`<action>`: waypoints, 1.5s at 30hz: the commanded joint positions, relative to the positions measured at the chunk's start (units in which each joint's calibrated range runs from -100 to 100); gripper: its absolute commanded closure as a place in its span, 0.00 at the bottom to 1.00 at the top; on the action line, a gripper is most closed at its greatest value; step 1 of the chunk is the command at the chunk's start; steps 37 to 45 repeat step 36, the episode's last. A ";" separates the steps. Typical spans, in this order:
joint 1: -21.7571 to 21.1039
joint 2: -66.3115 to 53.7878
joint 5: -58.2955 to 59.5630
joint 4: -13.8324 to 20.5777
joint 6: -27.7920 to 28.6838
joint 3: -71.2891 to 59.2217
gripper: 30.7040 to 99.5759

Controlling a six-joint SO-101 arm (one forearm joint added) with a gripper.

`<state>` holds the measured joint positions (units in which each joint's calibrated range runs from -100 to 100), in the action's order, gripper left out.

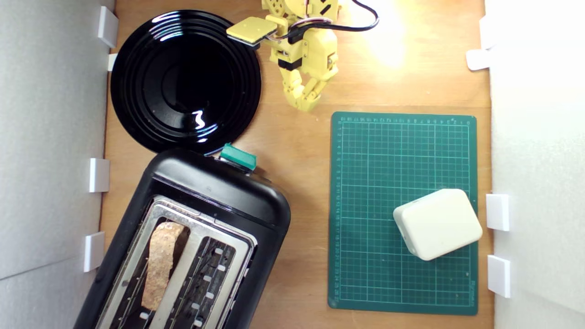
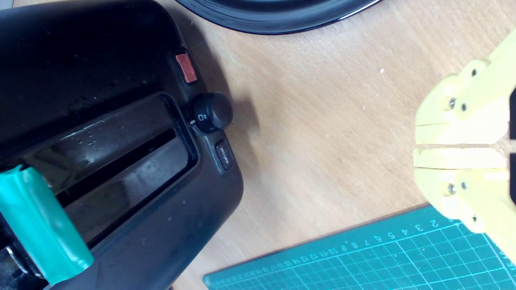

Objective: Pick bread and place in toaster

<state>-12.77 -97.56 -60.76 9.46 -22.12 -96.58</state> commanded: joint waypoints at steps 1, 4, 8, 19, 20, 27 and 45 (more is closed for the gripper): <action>0.60 -0.61 -0.67 0.33 0.18 0.12 0.98; 0.20 -0.69 -0.59 0.33 0.12 0.21 0.99; 0.52 -0.69 -0.59 0.33 0.12 0.30 0.99; 0.52 -0.69 -0.59 0.33 0.12 0.30 0.99; 0.52 -0.69 -0.59 0.33 0.12 0.30 0.99; 0.52 -0.69 -0.59 0.33 0.12 0.30 0.99; 0.52 -0.69 -0.59 0.33 0.12 0.30 0.99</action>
